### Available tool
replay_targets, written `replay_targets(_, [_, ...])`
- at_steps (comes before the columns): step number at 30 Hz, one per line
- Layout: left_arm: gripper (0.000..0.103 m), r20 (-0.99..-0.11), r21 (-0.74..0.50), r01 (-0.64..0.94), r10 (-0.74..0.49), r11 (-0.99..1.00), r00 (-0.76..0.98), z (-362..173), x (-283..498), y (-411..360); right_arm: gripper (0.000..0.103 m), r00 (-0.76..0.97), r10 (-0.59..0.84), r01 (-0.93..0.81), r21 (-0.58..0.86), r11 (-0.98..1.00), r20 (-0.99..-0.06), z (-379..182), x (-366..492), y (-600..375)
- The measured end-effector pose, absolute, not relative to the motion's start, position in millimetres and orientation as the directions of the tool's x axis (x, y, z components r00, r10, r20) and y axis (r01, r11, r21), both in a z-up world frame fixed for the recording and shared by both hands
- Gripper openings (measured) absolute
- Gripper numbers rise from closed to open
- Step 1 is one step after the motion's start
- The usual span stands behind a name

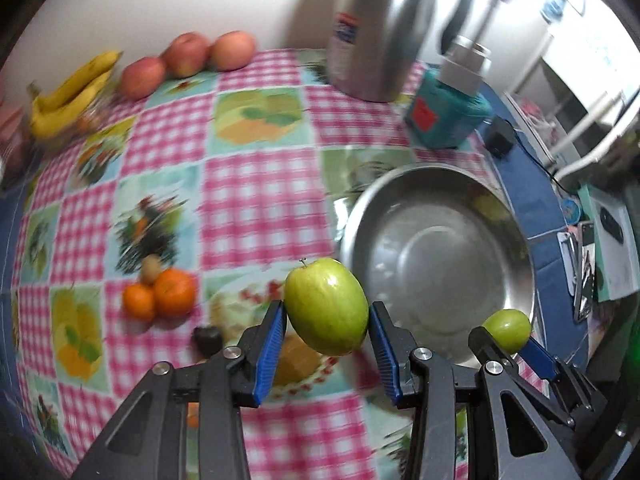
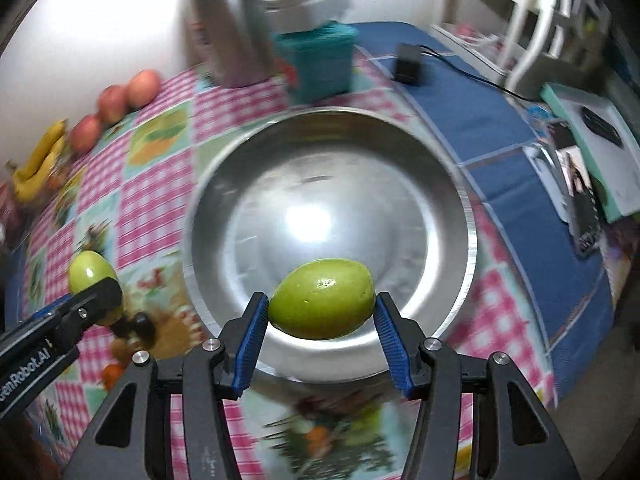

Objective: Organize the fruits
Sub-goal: 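Carry both green apples into the steel bowl and open both tools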

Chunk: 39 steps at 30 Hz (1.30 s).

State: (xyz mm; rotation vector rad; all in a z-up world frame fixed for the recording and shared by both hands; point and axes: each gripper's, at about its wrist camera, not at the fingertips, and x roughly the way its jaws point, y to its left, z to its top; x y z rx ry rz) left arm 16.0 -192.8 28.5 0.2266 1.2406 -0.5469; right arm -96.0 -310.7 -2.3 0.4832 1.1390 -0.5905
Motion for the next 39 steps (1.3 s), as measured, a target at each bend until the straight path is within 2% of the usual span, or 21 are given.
replay_targets(9, [0.045, -0.948, -0.098, 0.58, -0.254, 0.809, 0.194, 7, 21, -254, 0.056, 0.273, -0.245, 0.697, 0.016, 0.717, -0.93, -11, -102, -353])
replay_targets(18, [0.045, -0.958, -0.078, 0.612, -0.229, 0.787, 0.171, -15, 29, -285, 0.056, 0.272, -0.23, 0.679, 0.017, 0.734, -0.935, -28, -90, -363])
replay_targets(27, [0.046, -0.966, -0.082, 0.616, -0.214, 0.783, 0.143, -35, 35, -293, 0.056, 0.261, -0.244, 0.66, -0.012, 0.751, -0.934, -38, -81, -367])
replay_targets(39, [0.047, -0.956, -0.1, 0.61, -0.246, 0.786, 0.16, -19, 37, -284, 0.058, 0.279, -0.271, 0.651, -0.026, 0.759, -0.921, -27, -80, -363])
